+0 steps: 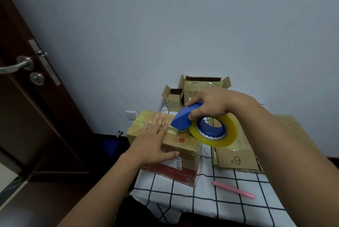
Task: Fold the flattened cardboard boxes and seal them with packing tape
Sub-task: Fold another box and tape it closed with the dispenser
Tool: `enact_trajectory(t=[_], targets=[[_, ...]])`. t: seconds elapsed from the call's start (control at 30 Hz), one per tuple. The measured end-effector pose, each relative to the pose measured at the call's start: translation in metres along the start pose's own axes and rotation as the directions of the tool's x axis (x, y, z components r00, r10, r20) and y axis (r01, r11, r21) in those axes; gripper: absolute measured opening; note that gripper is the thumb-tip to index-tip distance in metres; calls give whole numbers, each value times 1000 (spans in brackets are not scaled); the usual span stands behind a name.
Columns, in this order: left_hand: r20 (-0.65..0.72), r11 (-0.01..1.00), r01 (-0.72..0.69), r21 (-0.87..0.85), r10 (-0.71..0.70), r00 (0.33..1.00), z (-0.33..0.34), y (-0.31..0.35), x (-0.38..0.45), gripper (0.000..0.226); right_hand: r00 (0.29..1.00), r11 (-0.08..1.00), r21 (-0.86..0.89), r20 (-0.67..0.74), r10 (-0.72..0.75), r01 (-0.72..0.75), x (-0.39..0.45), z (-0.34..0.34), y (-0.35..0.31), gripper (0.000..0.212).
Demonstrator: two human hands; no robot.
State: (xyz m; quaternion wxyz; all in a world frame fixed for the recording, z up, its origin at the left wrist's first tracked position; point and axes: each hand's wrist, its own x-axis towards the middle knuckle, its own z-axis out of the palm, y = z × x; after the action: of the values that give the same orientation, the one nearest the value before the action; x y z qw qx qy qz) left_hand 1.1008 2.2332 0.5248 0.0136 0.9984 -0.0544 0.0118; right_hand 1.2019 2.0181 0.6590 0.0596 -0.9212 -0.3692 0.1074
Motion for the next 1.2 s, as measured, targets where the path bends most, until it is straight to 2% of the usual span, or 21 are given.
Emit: enact_trajectory(t=[0.2,0.3,0.4,0.53,0.7,0.83,1.2], targets=[[-76,1000,-26,-6,26,997,3,25,8,128,1000,1000,13,-8,-1,1,0,1,2,51],[-107,994,-7,-109,-4,994,7,26,13,128,1000,1000,8,-20,-7,7,1,3,4,51],[-119,994,4,-110,-17,993,6,25,16,124,999,1000,10,-31,-17,17,1,5,7,52],[-91,995,-6,-99,-3,996,1,24,18,122,999,998,53,-23,-30,31,-6,3,14,55],[33,999,33,-24,-32,999,0,25,17,128,1000,996,92,-7,19,-18,-33,15,41,58],[28,999,31,15,-31,999,1,28,16,130,996,992,129,-84,5,5,-45,30,54,61],[-8,1000,-31,-3,31,999,4,24,14,125,995,992,129,-101,21,-8,-51,55,57,62]])
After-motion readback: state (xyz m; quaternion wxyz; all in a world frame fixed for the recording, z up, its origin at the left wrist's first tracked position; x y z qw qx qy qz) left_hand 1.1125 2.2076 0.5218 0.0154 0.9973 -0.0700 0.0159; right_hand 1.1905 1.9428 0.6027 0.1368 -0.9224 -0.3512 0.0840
